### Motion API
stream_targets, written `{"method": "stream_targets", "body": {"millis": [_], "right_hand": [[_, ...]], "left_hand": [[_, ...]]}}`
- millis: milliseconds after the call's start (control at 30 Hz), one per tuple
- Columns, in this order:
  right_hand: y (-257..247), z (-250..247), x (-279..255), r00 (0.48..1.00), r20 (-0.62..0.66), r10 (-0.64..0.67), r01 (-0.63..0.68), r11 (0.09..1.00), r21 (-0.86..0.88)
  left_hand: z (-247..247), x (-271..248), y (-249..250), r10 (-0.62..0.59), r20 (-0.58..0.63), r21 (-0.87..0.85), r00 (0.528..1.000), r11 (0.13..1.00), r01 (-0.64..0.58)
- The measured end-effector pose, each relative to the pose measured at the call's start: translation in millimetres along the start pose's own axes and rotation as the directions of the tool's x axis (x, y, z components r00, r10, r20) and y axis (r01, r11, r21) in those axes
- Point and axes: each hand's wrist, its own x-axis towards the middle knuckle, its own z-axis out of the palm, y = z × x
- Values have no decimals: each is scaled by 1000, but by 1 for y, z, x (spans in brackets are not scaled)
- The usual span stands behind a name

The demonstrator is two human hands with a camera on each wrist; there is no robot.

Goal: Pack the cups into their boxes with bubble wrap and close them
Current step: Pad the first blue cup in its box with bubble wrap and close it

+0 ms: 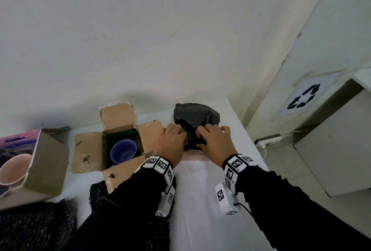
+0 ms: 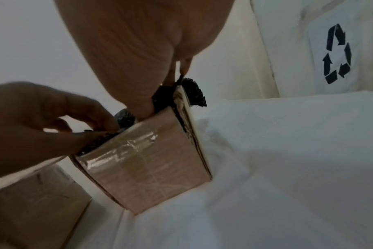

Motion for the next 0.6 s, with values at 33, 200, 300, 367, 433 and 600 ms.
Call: {"method": "stream_targets", "body": {"millis": [33, 200, 300, 367, 433, 600], "right_hand": [[1, 2, -2, 999, -47, -17, 18, 1000, 13], [16, 1, -14, 976, -27, -218, 220, 968, 119], [22, 5, -14, 952, 67, -298, 296, 955, 25], [20, 11, -12, 954, 72, -292, 294, 956, -24], [15, 13, -11, 958, 76, -276, 281, 957, -70], [16, 22, -19, 949, -6, -316, 311, 939, -149]], "left_hand": [[0, 2, -4, 40, -20, -40, 999, 998, -41], [1, -4, -18, 302, 2, -134, 953, 945, -299], [2, -10, -25, 392, 47, 0, 919, 920, -393], [2, -8, -24, 418, 41, 124, 908, 899, -419], [1, -6, -20, 402, 34, 183, 915, 897, -402], [5, -13, -16, 339, -20, 235, 941, 916, -325]]}}
